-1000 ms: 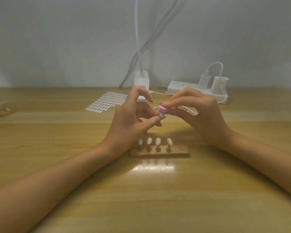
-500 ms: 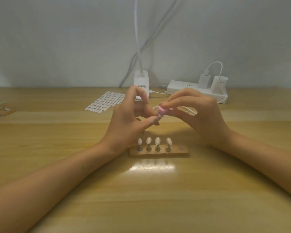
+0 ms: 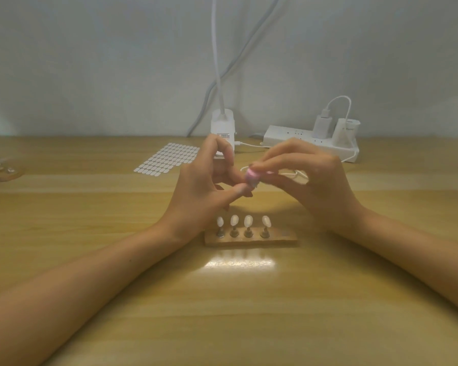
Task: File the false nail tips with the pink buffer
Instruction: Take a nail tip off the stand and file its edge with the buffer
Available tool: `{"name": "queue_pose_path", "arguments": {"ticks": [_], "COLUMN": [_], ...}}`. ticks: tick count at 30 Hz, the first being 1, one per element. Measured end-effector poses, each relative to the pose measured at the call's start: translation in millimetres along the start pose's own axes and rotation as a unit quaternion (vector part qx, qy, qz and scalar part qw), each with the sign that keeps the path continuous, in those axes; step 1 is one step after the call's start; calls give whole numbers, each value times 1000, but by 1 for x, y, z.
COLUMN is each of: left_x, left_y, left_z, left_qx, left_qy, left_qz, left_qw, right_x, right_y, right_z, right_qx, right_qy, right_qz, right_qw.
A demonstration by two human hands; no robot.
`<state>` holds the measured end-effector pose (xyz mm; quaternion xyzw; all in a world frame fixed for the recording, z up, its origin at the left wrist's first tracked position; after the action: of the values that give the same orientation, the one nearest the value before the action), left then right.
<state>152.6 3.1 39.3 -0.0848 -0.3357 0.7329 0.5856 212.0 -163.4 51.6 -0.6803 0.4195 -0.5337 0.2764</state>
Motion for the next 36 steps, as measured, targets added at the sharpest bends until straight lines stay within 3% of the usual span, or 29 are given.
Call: {"name": "queue_pose_path", "arguments": {"ticks": [2, 6, 13, 16, 20, 23, 36], "left_x": [0, 0, -1, 0, -2, -2, -2], "left_y": [0, 0, -1, -1, 0, 0, 1], "left_z": [0, -1, -1, -1, -2, -1, 2], "left_qx": [0, 12, 12, 2, 10, -6, -16], "left_qy": [2, 11, 18, 9, 33, 26, 16], "left_qz": [0, 0, -9, -8, -16, -16, -15], "left_qw": [1000, 1000, 1000, 1000, 999, 1000, 1000], "right_x": [-5, -1, 0, -6, 1, -4, 0], "right_y": [2, -2, -1, -1, -2, -1, 0], "right_z": [-6, 1, 1, -4, 4, -2, -3], "right_qx": [24, -23, -23, 15, -21, 11, 8], "right_qy": [1, 14, -11, -8, -3, -5, 14], "right_qz": [-18, 17, 10, -12, 11, -9, 1], "right_qw": [1000, 999, 1000, 1000, 1000, 1000, 1000]}}
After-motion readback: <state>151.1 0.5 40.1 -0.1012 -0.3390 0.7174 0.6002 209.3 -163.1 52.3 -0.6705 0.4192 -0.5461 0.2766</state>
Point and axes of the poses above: each hand's wrist, its own y-axis away from the middle knuckle, its own x-axis out of the back of the hand, z = x × y, the point moved 4 cm from there along -y, towards the middle knuckle, and after that the axes turned 4 degrees about z, right-handed, at the moved point
